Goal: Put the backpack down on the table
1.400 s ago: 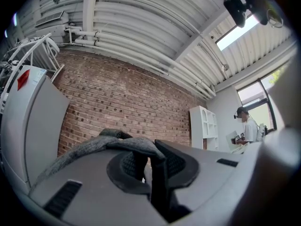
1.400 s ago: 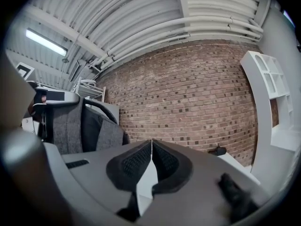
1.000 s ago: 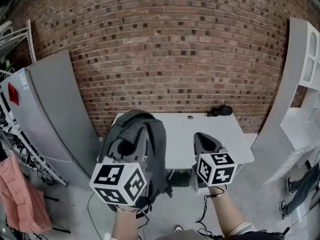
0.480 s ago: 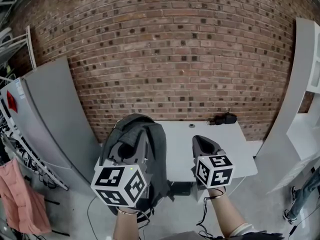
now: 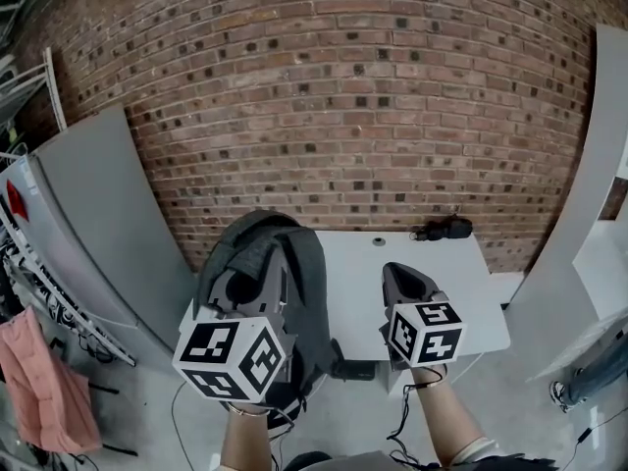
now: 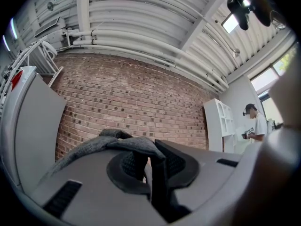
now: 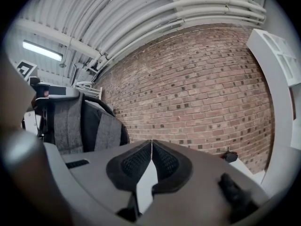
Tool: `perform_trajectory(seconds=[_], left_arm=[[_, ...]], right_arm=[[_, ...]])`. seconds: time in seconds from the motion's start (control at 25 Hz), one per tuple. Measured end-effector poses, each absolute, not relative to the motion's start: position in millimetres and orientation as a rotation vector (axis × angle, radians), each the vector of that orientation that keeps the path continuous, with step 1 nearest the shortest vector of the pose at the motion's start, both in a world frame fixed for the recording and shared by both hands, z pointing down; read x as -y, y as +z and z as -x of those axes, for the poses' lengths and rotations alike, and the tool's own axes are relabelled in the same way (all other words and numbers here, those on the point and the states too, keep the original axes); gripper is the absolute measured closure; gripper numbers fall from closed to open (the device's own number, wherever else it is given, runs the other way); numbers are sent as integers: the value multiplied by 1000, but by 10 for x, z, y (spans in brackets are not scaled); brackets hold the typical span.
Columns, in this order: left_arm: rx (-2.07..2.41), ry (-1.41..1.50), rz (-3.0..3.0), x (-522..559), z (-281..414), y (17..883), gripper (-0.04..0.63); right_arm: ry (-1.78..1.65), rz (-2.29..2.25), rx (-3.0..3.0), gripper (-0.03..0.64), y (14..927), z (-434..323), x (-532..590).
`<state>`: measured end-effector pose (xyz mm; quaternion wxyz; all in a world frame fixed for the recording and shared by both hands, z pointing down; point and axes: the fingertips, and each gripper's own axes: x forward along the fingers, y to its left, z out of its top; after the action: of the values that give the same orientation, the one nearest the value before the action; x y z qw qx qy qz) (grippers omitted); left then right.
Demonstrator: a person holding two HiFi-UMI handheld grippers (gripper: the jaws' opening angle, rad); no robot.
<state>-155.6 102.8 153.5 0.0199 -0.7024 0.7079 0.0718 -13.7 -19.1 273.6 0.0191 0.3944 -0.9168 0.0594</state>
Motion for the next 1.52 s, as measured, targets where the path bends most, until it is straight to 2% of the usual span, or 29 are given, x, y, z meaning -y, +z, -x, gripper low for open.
perform_trajectory(seconds=[0.6, 1.52], left_arm=[[-2198, 195, 2189, -415, 1797, 1718, 541], [-2184, 202, 2179, 1115, 2853, 1584, 541]], right_arm=[[207, -1219, 2811, 586, 3017, 363, 751], [152, -1248, 2809, 586, 2845, 1403, 2286]])
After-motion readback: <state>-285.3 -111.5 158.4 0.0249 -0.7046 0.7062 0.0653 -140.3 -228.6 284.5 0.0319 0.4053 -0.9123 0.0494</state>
